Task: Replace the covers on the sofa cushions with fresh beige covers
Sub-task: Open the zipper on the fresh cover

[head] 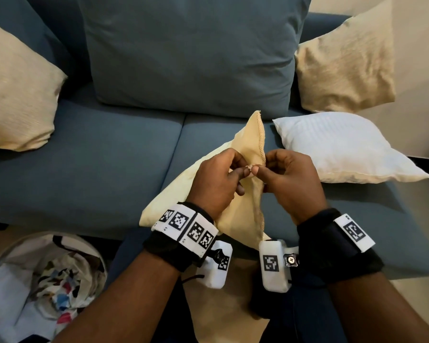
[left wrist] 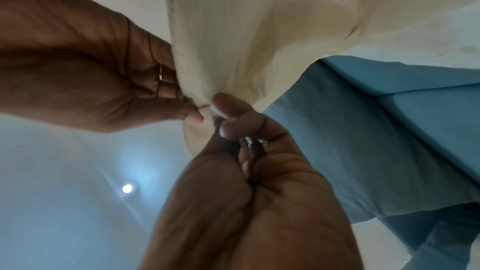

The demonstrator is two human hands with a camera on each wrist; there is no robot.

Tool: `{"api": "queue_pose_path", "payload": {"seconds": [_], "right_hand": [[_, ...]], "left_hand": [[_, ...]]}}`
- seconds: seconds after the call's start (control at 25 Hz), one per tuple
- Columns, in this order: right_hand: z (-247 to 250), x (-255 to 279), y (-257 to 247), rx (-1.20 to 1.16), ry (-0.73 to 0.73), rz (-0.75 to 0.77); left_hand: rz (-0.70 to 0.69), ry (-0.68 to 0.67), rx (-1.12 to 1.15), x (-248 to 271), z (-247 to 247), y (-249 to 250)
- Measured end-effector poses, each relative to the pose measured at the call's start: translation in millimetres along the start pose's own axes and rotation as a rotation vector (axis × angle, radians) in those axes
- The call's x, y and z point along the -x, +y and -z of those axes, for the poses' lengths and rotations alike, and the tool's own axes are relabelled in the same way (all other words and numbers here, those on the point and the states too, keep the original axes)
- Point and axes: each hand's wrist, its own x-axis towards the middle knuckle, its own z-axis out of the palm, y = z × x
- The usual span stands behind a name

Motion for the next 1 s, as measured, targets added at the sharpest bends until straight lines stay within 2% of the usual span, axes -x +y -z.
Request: {"api": "queue_pose_path", "payload": {"seconds": [0.08,0.2,0.32,0.48,0.6,0.68,0.76,0.84,0.92,1.0], "right_hand": [[3,-4,-4,0.111,0.007,0.076],[9,-4,-18,0.270,0.006,0.202],[20,-1,-32,0.236,0.045,0.264],[47,-1,-50,0.190,0.130,0.341],[77,-5,-50,0.074,0.208,0.323],[88,-7,-49,0.007,0.210,0.304],[90,-6,-47,0.006,0.185,0.303],[89,-5,-42,-0.019,0.204,0.280],[93,-5,-30,0.003,0.299,0.221],[97,-6,-20,0.105,0.405,0.125]], "left_hand": [[-0.076,-0.026,-0.040,-8,11,6],[-0.199,-0.022,-0.236,-29,35,9],[-0.086,0.062,-0.249,-56,63,-13],[0.112,0.142,-0.284,-84,106,-68],[0.272,0.266,-0.286,-85,142,-111],[0.368,0.343,-0.179,-80,160,-129],[0.400,0.394,0.037,-74,163,-133],[0.408,0.360,0.327,-66,155,-126],[0.375,0.277,0.639,-55,146,-109],[0.285,0.256,0.784,-53,143,-89]]}}
